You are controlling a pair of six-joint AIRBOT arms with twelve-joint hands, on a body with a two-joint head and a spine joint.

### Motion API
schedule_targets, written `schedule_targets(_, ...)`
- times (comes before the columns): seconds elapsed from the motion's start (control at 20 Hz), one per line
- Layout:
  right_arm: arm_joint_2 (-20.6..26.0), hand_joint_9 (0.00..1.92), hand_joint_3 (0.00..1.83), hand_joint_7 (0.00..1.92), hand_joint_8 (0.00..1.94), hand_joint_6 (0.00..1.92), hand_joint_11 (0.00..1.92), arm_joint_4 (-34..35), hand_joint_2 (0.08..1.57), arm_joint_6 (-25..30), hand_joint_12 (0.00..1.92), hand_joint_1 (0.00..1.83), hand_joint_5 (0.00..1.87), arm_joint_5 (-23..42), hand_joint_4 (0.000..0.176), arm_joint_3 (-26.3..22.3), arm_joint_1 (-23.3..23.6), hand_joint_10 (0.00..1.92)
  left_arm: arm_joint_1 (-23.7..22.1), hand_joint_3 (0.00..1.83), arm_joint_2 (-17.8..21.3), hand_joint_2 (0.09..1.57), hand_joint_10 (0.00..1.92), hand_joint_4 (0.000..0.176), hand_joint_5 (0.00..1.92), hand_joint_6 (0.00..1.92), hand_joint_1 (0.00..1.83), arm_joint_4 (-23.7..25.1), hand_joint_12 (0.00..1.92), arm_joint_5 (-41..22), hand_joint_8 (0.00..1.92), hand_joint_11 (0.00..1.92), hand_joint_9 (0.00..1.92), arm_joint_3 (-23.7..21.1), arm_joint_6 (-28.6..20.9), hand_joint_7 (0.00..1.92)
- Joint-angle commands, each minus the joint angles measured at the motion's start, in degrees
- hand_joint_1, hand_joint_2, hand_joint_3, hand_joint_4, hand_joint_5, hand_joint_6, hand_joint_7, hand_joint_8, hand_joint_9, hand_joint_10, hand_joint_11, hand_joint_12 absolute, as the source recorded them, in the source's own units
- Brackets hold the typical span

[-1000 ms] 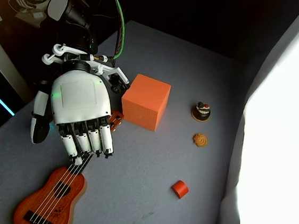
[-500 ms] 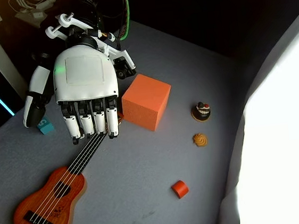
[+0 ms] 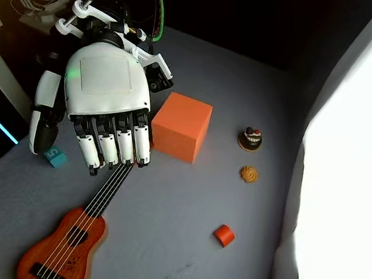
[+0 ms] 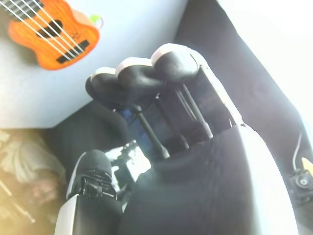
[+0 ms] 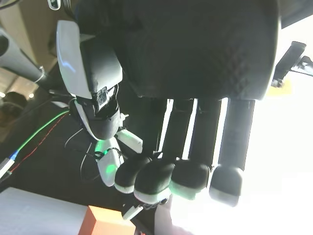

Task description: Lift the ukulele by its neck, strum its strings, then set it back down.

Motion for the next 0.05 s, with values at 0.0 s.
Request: schedule_targets(0.0,0.34,1.03,0.0,1.11,1.34,1.39,0.86,1.54,1.33,-0.98,1.92,0.0,0.88,5.72,0.0,0.13,0.38,1.73,-0.93,0.0,0.24,1.23,1.66,0.0,1.1,0.59,0.0,0.84,1.92,2.96,1.19,0.79,1.02,0.27,0.04,1.15)
